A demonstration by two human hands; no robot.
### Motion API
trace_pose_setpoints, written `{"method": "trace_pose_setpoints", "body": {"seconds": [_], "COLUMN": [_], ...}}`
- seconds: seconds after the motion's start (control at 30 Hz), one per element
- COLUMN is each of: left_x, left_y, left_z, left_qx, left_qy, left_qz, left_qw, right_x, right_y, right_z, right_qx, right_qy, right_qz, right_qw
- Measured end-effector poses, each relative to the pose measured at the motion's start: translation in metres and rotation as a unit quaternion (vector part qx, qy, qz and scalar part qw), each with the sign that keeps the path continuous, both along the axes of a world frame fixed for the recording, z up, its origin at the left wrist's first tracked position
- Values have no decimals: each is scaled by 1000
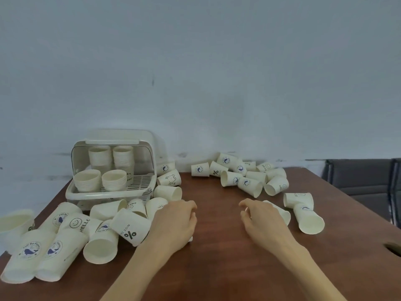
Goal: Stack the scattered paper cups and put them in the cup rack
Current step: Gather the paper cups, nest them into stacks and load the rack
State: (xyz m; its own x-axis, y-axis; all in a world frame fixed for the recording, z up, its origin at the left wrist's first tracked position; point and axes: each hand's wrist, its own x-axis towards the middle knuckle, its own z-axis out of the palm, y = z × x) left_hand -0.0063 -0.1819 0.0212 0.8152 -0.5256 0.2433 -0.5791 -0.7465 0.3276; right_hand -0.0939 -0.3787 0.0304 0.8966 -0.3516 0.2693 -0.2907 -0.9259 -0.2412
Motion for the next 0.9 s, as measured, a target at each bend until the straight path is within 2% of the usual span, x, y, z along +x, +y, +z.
{"method": "trace_pose_setpoints", "body": {"seconds": [0.17, 0.4, 0.57, 0.9], "left_x": [-6, -16, -20, -16], "left_y": [-23, -59, -83, -114], "left_z": [1, -11, -17, -38], "left_qx": [-2, -59, -56, -70], "left_qy": [-6, -9, 3, 49], "left_qz": [-28, -49, -67, -66], "left_qw": [1000, 997, 996, 994], "right_x": [-10, -21, -27, 7], "right_y": [-12, -46, -69, -84], "right_z": [2, -10, -19, -32], "right_qx": [8, 56, 81, 114], "right_qy": [-2, 3, -1, -62], "right_qz": [-14, -57, -93, -104], "right_qw": [1000, 997, 992, 986]}}
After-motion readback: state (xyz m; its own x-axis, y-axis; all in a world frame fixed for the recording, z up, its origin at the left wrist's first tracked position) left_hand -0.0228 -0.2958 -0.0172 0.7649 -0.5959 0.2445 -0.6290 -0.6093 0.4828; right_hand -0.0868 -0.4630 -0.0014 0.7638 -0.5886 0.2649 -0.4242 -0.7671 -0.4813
